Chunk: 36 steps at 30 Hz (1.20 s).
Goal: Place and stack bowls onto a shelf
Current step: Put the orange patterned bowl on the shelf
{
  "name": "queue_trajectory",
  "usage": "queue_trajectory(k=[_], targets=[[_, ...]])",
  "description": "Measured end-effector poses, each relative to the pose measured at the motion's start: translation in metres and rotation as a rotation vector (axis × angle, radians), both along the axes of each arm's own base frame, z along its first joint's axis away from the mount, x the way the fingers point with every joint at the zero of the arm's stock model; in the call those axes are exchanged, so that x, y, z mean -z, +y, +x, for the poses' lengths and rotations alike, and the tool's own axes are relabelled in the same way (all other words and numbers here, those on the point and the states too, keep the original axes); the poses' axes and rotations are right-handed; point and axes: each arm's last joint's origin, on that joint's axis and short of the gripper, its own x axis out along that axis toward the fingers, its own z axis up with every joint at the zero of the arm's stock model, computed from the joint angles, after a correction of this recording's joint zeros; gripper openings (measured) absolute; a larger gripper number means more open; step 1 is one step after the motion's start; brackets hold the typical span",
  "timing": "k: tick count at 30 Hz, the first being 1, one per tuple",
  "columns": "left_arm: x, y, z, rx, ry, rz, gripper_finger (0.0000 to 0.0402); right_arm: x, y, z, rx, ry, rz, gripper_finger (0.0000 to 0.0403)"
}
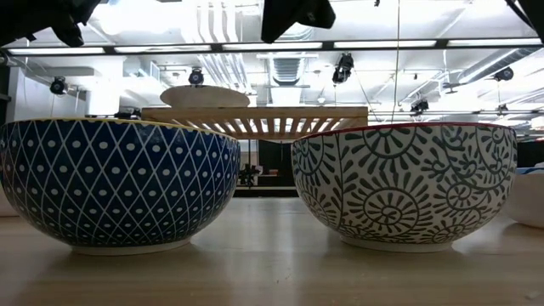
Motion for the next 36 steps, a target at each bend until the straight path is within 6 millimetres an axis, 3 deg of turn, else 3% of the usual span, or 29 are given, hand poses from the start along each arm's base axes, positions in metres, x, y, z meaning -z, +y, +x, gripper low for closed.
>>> queue_trajectory(k=[4,8,11,13,18,22,29,36], targets=[[0.000,0.000,0.000,0.003,-0.001,-0.003,0.0075,0.000,0.010,-0.001,-0.033,0.001,-0.009,0.0013],[0.001,-0.001,0.001,0.016,0.007,0.009,0.0075,0.007,0.023,-0.004,-0.137,0.025,-0.166,0.0013],[-0.002,-0.006,0.006,0.101,0.055,0.109,0.0071,0.015,0.034,-0.007,-0.192,0.051,-0.255,0.0013],[-0.014,-0.009,0.010,0.186,0.121,0.153,0.0062,0.020,0.038,-0.010,-0.214,0.048,-0.292,0.0013],[-0.046,-0.015,0.024,0.303,0.393,0.071,0.0030,0.034,0.042,-0.017,-0.294,-0.055,-0.324,0.0013],[-0.056,-0.021,0.039,0.353,0.583,0.027,0.0008,0.046,0.041,-0.029,-0.358,-0.163,-0.349,0.0013],[-0.041,-0.034,0.075,0.403,0.726,-0.108,0.0000,0.071,0.031,-0.062,-0.360,-0.341,-0.371,0.0013],[-0.032,-0.041,0.095,0.400,0.746,-0.177,0.0000,0.098,0.022,-0.095,-0.341,-0.379,-0.363,0.0013]])
